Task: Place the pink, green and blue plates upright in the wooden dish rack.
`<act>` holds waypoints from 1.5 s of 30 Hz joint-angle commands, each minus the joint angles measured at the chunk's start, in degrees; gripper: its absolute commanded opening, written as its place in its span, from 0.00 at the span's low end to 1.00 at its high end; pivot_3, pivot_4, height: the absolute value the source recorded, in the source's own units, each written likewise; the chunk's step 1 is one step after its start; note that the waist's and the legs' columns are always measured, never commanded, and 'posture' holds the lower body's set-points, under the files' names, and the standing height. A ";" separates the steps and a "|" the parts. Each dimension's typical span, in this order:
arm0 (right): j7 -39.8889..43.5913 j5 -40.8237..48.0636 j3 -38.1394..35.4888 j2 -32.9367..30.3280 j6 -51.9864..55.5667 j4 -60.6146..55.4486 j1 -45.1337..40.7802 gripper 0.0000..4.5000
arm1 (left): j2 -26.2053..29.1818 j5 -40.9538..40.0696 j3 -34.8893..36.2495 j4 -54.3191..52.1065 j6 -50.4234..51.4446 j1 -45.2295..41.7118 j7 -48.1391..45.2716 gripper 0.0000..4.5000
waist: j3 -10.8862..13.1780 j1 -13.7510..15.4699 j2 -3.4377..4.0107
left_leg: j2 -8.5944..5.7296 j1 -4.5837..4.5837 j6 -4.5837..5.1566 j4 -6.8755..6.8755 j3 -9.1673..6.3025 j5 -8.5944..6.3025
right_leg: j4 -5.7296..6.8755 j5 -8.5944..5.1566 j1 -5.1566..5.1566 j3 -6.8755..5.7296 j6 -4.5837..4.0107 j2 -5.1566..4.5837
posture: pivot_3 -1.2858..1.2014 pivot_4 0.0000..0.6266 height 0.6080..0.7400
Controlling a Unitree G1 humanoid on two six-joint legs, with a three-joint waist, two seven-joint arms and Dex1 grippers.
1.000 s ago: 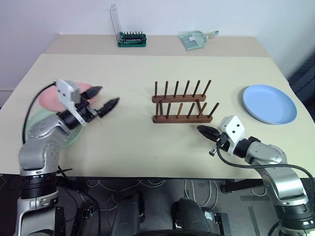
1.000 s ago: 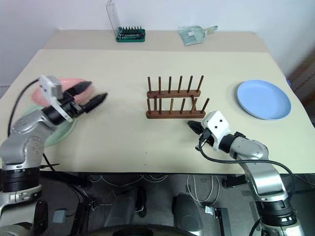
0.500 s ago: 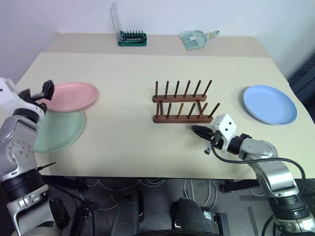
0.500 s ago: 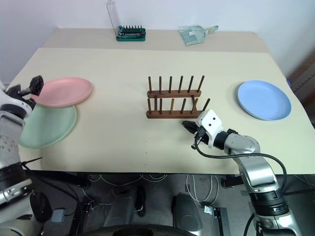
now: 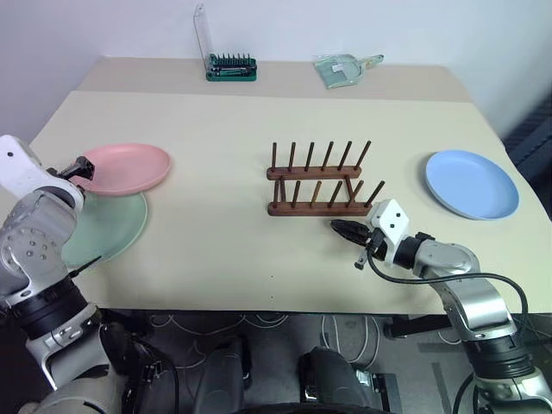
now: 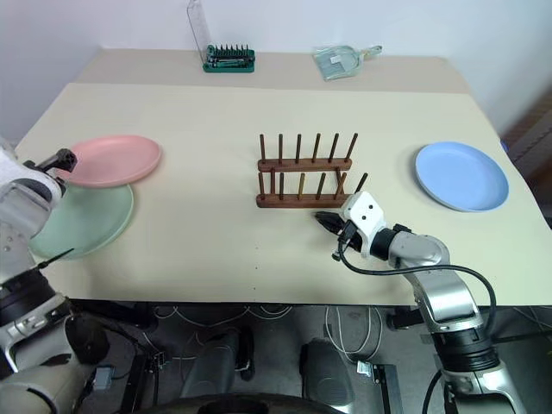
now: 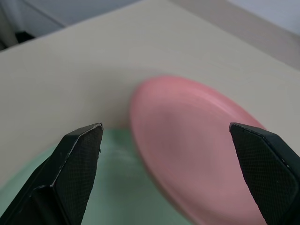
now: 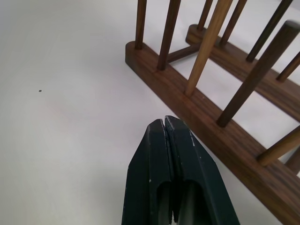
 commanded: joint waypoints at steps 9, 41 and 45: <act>-1.70 -0.19 -1.47 0.36 -1.28 -2.33 2.22 0.00 | -2.17 2.78 3.48 5.28 3.21 -5.85 4.00 0.99 | 0.01 0.29 -0.10 | -0.02 -0.01 -0.02 0.00 0.00 0.01 | -0.01 0.00 0.00 -0.01 0.00 -0.02 | 0.52 0.24 0.94; -1.84 1.78 -2.92 -7.57 9.30 -15.54 -15.38 0.12 | -6.18 -0.61 -6.73 -2.27 -18.14 -10.77 -13.30 0.00 | 0.08 0.27 -0.25 | -0.01 -0.01 -0.07 -0.01 0.00 0.02 | 0.00 0.00 -0.01 -0.01 0.00 0.00 | 0.52 0.24 0.94; -4.08 -6.55 5.35 -4.89 6.47 -13.13 -27.15 0.52 | -8.14 0.89 -14.52 -1.69 -22.06 -13.61 -16.32 0.00 | 0.08 0.25 -0.25 | -0.02 -0.04 -0.06 -0.01 0.01 0.03 | -0.03 0.00 -0.04 0.00 0.00 -0.01 | 0.52 0.24 0.94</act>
